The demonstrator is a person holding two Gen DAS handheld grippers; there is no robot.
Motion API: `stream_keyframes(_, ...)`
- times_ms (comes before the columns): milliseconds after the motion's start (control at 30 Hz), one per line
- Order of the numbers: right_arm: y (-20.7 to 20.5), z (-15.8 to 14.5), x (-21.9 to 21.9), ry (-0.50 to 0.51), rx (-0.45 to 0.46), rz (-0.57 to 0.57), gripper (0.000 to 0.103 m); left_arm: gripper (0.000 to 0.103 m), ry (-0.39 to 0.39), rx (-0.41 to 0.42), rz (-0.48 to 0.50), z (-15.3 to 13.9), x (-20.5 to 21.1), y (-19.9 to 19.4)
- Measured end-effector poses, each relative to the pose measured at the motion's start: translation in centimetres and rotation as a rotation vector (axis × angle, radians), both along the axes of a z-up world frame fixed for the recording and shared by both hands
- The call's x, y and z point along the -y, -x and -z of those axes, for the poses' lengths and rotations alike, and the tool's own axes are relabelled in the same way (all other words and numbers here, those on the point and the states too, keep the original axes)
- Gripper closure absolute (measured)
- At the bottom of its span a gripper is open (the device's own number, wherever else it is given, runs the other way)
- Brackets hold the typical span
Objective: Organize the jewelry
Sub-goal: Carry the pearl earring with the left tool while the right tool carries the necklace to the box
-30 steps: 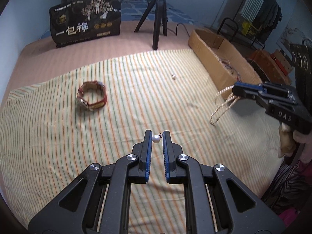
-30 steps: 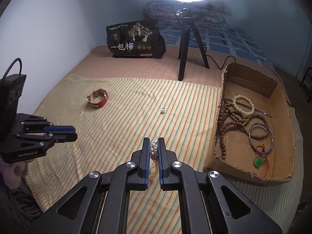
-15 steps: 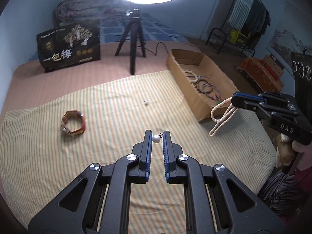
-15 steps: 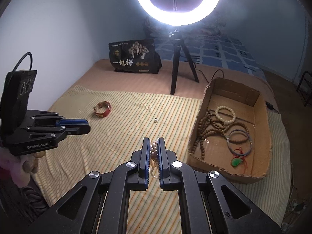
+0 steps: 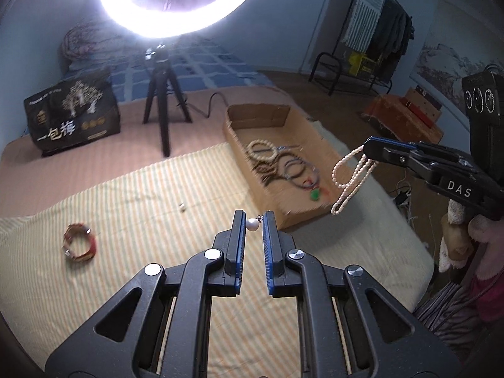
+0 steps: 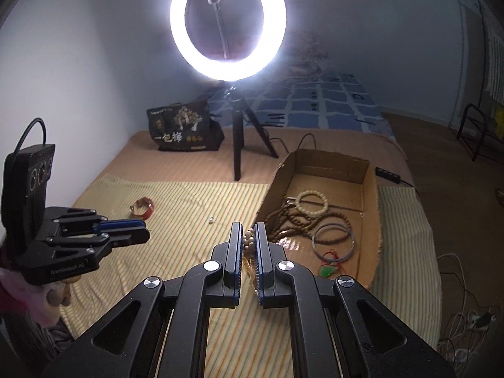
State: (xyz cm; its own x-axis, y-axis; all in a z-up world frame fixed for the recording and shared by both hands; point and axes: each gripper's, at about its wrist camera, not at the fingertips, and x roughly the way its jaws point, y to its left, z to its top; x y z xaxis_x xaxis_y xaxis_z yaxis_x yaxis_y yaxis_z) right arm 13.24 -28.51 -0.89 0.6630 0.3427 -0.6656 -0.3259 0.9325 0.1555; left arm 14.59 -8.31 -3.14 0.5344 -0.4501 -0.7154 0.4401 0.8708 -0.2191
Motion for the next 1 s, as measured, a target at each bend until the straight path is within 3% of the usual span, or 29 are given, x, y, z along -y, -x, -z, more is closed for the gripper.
stream_keyframes(333, -1.7, -0.6, 3.1, -0.008, 0.013, 0.075, 0.097, 0.094, 0.038, 0.013, 0.001, -0.1, 3.3, -1.8)
stream_keyframes(1000, -7.4, 2.7, 5.9, 0.026, -0.071, 0.158, 0.097, 0.094, -0.035, 0.017, 0.059, 2.4, 8.4, -3.9)
